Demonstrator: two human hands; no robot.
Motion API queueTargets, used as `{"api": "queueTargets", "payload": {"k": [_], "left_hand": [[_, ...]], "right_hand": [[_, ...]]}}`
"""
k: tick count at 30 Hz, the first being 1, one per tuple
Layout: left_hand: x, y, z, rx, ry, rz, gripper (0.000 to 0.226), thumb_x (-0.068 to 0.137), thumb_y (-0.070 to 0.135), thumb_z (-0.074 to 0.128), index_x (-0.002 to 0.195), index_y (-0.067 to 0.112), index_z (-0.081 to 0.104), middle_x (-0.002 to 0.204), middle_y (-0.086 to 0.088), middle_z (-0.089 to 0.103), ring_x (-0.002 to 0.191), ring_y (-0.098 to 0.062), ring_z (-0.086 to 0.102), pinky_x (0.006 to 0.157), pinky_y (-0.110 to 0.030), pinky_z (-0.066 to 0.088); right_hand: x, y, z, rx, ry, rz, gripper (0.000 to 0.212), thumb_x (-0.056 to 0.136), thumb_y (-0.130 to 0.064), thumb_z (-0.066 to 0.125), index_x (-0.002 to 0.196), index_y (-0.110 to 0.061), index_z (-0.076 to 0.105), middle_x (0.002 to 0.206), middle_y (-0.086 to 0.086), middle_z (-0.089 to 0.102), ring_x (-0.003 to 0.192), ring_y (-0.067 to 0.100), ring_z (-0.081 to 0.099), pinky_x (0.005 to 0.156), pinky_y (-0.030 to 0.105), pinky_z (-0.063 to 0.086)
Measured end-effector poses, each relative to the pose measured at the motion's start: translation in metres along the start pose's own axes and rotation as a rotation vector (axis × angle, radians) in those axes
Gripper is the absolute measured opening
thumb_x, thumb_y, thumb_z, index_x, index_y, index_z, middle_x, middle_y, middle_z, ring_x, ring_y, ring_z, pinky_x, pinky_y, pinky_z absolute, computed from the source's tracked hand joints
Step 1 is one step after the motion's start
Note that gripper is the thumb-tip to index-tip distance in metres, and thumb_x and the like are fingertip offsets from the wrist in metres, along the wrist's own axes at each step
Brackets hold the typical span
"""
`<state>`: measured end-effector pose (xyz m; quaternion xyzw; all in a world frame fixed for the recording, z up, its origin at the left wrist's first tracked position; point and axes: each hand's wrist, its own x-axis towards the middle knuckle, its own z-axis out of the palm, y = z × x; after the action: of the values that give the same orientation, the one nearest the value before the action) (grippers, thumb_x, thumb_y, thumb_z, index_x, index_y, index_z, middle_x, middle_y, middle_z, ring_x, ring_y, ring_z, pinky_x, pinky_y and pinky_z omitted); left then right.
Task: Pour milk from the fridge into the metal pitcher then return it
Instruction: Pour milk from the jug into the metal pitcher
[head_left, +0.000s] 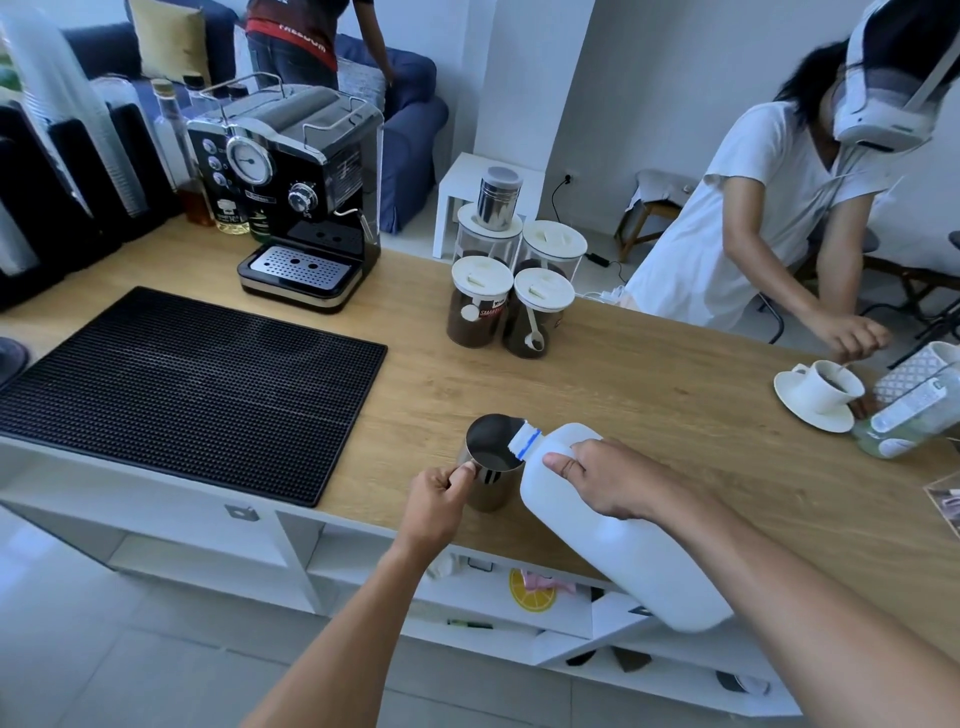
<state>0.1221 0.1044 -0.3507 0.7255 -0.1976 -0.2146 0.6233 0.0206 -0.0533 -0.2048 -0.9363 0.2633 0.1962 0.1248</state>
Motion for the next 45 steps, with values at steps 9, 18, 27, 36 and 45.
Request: {"api": "queueTargets", "payload": {"k": [9,18,27,36,45], "left_hand": [[-0.001,0.001,-0.001,-0.004,0.003,0.006,0.048,0.099,0.021,0.048,0.058,0.014,0.024,0.055,-0.002,0.021,0.054,-0.02,0.016,0.051,-0.034,0.012],[-0.001,0.001,-0.001,-0.001,0.001,0.015,0.048,0.099,0.021,0.048,0.057,0.016,0.025,0.054,-0.001,0.022,0.055,-0.021,0.017,0.051,-0.035,0.013],[0.0,-0.001,-0.002,-0.004,-0.001,-0.006,0.049,0.099,0.025,0.048,0.057,0.015,0.025,0.055,-0.003,0.023,0.055,-0.02,0.019,0.052,-0.035,0.014],[0.0,-0.001,-0.002,-0.003,-0.016,-0.015,0.05,0.1,0.026,0.049,0.057,0.012,0.026,0.056,-0.003,0.022,0.053,-0.018,0.019,0.05,-0.03,0.014],[0.003,-0.002,-0.003,-0.011,-0.02,-0.018,0.052,0.1,0.027,0.049,0.058,0.008,0.026,0.057,-0.004,0.024,0.054,-0.019,0.02,0.05,-0.029,0.016]], "right_hand": [[0.003,-0.004,-0.006,-0.054,-0.052,0.018,0.059,0.097,-0.06,0.021,0.076,-0.009,0.045,0.061,0.012,0.053,0.043,0.02,0.04,0.045,0.027,0.031],[0.006,-0.006,-0.011,-0.097,-0.07,0.012,0.063,0.097,-0.06,0.021,0.077,-0.007,0.049,0.058,0.013,0.052,0.043,0.02,0.041,0.046,0.028,0.032],[0.006,-0.008,-0.012,-0.096,-0.094,0.01,0.065,0.097,-0.06,0.021,0.079,-0.006,0.052,0.054,0.012,0.054,0.045,0.02,0.045,0.047,0.028,0.034],[0.01,-0.006,-0.01,-0.085,-0.104,0.01,0.06,0.098,-0.058,0.023,0.065,-0.011,0.041,0.051,0.014,0.053,0.045,0.023,0.046,0.05,0.028,0.036],[0.012,-0.01,-0.015,-0.098,-0.117,0.012,0.056,0.099,-0.055,0.023,0.064,-0.016,0.041,0.053,0.015,0.056,0.048,0.023,0.049,0.054,0.03,0.039]]}}
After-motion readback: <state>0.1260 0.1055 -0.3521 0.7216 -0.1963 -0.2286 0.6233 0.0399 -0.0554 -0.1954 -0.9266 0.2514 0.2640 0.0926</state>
